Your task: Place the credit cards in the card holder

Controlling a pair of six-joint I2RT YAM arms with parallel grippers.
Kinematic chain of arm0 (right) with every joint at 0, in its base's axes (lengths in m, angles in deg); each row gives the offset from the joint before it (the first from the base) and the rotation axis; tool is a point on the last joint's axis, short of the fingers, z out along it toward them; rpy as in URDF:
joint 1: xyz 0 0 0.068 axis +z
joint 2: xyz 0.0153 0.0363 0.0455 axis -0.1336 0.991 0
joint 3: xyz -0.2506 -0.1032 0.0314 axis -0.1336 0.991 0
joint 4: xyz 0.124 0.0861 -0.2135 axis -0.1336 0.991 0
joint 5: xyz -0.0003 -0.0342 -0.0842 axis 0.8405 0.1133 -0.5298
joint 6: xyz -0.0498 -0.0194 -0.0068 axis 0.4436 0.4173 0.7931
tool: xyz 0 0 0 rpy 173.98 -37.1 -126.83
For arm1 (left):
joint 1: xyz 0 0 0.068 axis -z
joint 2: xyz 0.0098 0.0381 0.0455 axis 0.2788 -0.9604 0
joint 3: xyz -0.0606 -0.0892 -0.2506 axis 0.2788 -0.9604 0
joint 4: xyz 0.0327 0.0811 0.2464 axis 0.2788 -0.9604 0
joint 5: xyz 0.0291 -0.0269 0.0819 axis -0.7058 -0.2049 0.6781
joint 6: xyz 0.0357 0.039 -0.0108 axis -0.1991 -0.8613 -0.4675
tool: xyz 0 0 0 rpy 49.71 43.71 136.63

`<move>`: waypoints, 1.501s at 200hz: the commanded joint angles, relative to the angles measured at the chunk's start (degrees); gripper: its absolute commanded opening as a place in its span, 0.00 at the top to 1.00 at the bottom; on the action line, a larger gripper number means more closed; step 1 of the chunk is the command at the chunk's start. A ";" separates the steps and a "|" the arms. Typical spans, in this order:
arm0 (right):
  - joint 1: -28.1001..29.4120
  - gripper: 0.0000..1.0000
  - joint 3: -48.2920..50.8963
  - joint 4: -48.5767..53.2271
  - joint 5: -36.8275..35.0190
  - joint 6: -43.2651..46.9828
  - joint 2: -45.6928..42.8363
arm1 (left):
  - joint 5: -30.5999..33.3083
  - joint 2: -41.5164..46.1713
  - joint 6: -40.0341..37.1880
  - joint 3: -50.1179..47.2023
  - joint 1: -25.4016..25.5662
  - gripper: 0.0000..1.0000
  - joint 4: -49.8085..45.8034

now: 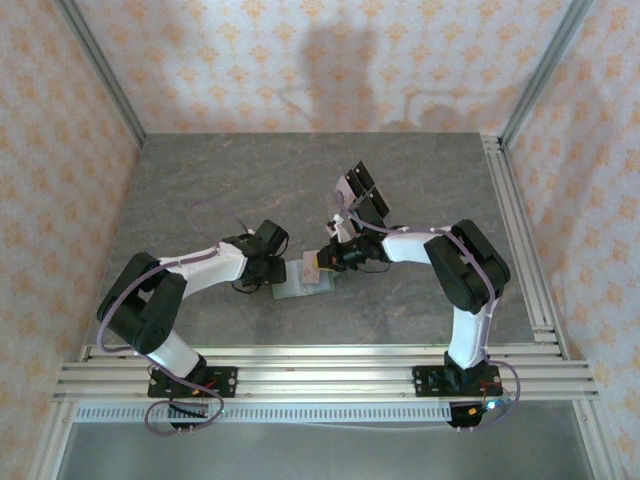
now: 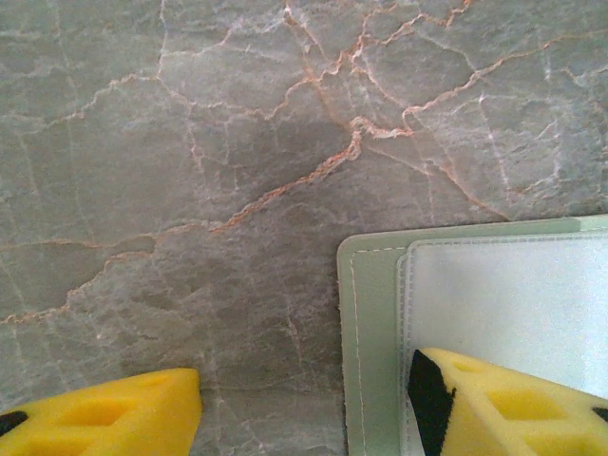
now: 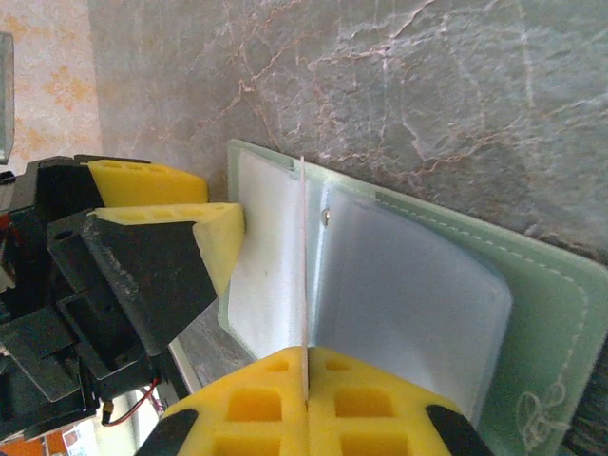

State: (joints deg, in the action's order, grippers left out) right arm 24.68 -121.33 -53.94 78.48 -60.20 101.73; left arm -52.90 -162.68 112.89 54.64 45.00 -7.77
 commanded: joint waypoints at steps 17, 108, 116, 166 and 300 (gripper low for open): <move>0.38 1.00 0.77 -1.37 2.49 0.55 0.50 | 2.05 -3.11 -2.05 0.62 -1.18 0.38 8.14; 1.83 1.00 0.59 -0.87 4.65 1.08 2.08 | 1.93 -2.69 -1.53 0.07 -1.18 0.38 8.37; 1.90 1.00 0.68 -0.61 4.91 1.24 2.10 | 1.87 -2.68 -1.53 0.13 -1.14 0.38 8.41; 1.93 1.00 1.79 -0.35 4.63 1.64 2.54 | 1.87 -2.08 -1.69 0.23 -1.15 0.39 7.85; 0.95 1.00 -2.03 4.31 3.46 2.32 6.31 | 1.78 -0.81 -1.34 -0.67 -1.10 0.39 7.89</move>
State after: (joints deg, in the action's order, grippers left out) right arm 25.64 -122.03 -52.24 83.49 -59.70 106.12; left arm -52.99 -162.44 112.91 54.57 45.00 -7.82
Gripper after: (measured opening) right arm 0.040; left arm 0.614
